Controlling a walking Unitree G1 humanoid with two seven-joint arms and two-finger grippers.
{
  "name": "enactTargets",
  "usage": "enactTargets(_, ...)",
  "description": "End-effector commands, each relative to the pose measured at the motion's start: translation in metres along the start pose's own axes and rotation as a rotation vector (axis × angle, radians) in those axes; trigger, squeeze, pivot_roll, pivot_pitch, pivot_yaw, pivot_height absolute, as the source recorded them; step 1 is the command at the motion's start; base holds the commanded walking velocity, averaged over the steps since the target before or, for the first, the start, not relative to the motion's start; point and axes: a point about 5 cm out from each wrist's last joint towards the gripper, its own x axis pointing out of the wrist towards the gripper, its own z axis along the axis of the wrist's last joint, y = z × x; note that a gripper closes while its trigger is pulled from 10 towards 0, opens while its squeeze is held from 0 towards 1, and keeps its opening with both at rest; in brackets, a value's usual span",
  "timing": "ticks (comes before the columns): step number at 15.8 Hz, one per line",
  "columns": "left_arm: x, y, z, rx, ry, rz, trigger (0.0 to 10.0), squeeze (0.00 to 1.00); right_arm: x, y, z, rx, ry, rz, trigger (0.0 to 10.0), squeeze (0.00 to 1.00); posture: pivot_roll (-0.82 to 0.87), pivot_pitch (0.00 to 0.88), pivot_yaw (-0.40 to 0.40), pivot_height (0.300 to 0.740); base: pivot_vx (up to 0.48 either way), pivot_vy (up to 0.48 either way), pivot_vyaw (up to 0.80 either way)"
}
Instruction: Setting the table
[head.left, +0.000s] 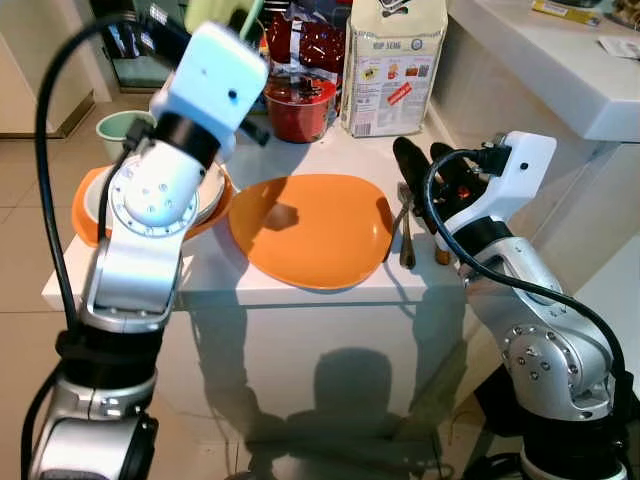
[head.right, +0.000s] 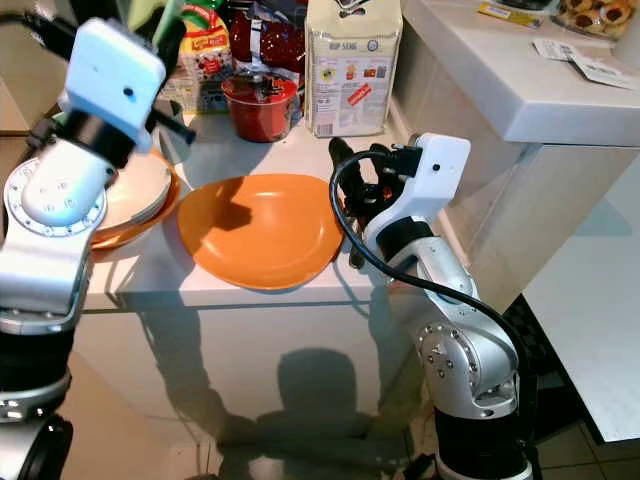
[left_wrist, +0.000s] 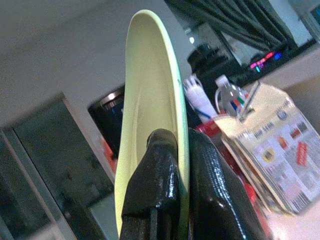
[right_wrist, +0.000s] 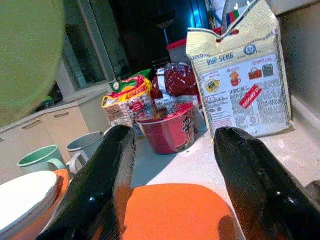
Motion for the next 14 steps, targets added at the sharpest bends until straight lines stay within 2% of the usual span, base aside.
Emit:
enactTargets(1,0.000,0.004,0.013,0.002,-0.051,0.008,10.0,0.00,-0.003,0.001,0.003,-0.010,-0.027,0.004,10.0,0.00,0.04,0.000,-0.022,0.740,-0.247,0.000,0.00)
enactTargets(9,-0.002,0.003,0.013,-0.022,-0.029,0.005,10.0,0.00,-0.004,0.000,0.004,-0.017,-0.037,0.011,10.0,0.00,0.04,0.000,-0.023,0.740,-0.336,0.000,0.00)
enactTargets(11,-0.004,0.004,0.010,-0.080,-0.010,0.040,10.0,0.00,-0.005,-0.002,0.005,-0.027,-0.041,0.003,10.0,0.00,0.02,0.000,-0.027,0.740,-0.120,0.000,0.00)
enactTargets(12,-0.006,0.004,0.006,-0.188,0.014,0.074,10.0,0.00,-0.005,-0.003,0.007,-0.039,-0.043,-0.004,10.0,0.00,0.01,0.000,-0.014,0.740,0.000,0.000,0.00)
enactTargets(14,-0.009,-0.001,-0.003,-0.292,0.051,0.085,10.0,0.00,-0.008,-0.009,0.008,-0.054,-0.051,-0.035,10.0,0.00,0.02,0.000,-0.018,0.740,0.000,0.000,0.00)
